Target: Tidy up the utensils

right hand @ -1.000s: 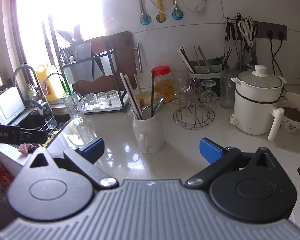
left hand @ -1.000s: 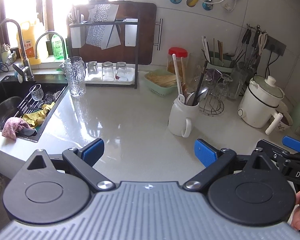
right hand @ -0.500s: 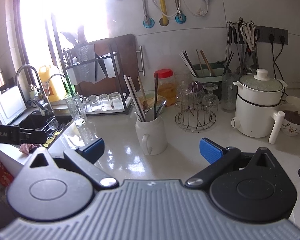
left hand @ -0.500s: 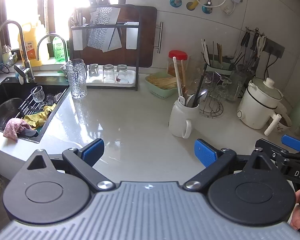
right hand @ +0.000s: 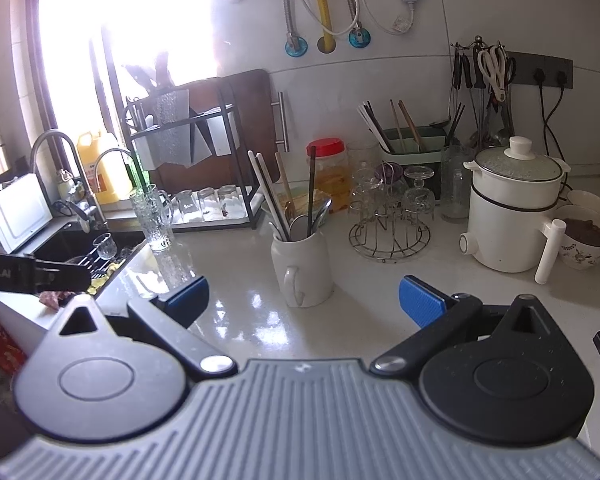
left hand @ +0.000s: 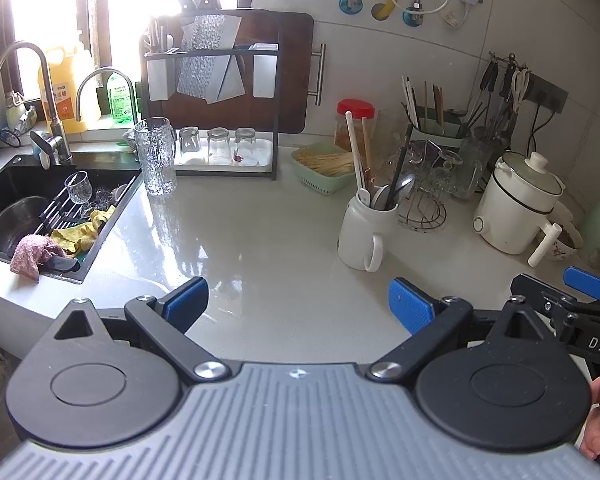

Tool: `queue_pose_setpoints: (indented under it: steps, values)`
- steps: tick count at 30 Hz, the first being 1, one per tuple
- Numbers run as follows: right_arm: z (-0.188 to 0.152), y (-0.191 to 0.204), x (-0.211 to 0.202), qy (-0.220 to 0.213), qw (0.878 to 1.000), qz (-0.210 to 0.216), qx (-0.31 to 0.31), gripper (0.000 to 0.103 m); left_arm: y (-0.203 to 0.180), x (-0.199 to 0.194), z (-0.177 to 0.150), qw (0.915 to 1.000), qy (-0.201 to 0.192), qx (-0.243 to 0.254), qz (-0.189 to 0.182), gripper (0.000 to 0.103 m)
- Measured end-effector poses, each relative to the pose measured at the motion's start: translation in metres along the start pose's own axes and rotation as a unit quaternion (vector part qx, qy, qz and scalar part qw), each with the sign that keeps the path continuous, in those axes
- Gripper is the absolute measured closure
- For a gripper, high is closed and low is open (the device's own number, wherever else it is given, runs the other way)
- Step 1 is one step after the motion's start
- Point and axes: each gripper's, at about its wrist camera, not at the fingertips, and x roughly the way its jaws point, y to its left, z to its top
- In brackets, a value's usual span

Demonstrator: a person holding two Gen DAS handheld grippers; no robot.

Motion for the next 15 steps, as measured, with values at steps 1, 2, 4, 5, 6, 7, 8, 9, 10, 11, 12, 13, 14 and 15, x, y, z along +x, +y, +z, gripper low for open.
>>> queue_pose_setpoints:
  steps: [1,2,4,5,6,7,8,9,10,11,12,13,14,15]
  values:
    - [-0.0005,0.0003,-0.0006,0.000,1.000,0.001,-0.001,0.000,-0.0002,-0.0007,-0.0001,1.0000,0.000,0.000,0.000,0.004]
    - [-0.0010,0.0006,-0.0010,-0.001,1.000,0.001,-0.001,0.000,-0.0002,-0.0013,-0.0005,1.0000,-0.001,0.000,0.000,0.004]
    - [-0.0009,0.0009,-0.0018,-0.001,1.000,0.003,-0.002,0.000,-0.0013,-0.0029,-0.0015,1.0000,-0.002,0.000,0.000,0.004]
    - [-0.0007,0.0010,-0.0022,-0.001,1.000,0.003,-0.002,0.000,-0.0020,-0.0032,-0.0017,1.0000,-0.003,0.000,0.000,0.004]
    - [-0.0006,0.0007,-0.0025,-0.002,1.000,0.003,-0.001,0.000,-0.0026,-0.0032,-0.0018,1.0000,-0.003,-0.002,0.000,0.004]
    - [-0.0008,0.0011,-0.0019,-0.001,1.000,0.003,-0.001,0.000,-0.0030,-0.0035,-0.0025,1.0000,-0.002,-0.003,0.000,0.004]
    - [-0.0008,0.0013,-0.0013,0.000,1.000,0.003,-0.001,0.000,-0.0032,-0.0036,-0.0029,1.0000,-0.001,-0.004,-0.001,0.004]
    - [-0.0012,0.0014,-0.0011,0.000,1.000,0.002,-0.003,0.000,-0.0035,-0.0037,-0.0031,1.0000,-0.001,-0.004,-0.001,0.004]
    - [-0.0018,0.0015,-0.0011,0.000,1.000,0.000,-0.003,0.000,-0.0040,-0.0037,-0.0036,1.0000,0.000,-0.003,0.000,0.004]
    - [-0.0025,0.0014,-0.0014,0.000,1.000,-0.001,-0.003,0.000,-0.0041,-0.0040,-0.0041,1.0000,0.001,-0.001,0.001,0.004]
    - [-0.0029,0.0014,-0.0013,0.001,1.000,-0.002,-0.002,0.000,-0.0040,-0.0042,-0.0045,1.0000,0.001,0.000,0.001,0.004]
    - [-0.0035,0.0014,-0.0021,0.001,1.000,-0.003,-0.001,0.000,-0.0035,-0.0037,-0.0046,1.0000,0.003,-0.002,0.001,0.004]
    - [-0.0037,0.0015,-0.0028,0.001,1.000,-0.003,-0.002,0.000,-0.0028,-0.0032,-0.0050,1.0000,0.004,-0.003,0.000,0.004]
    - [-0.0039,0.0017,-0.0028,0.001,1.000,-0.003,-0.003,0.000,-0.0024,-0.0024,-0.0054,1.0000,0.005,-0.003,0.000,0.004]
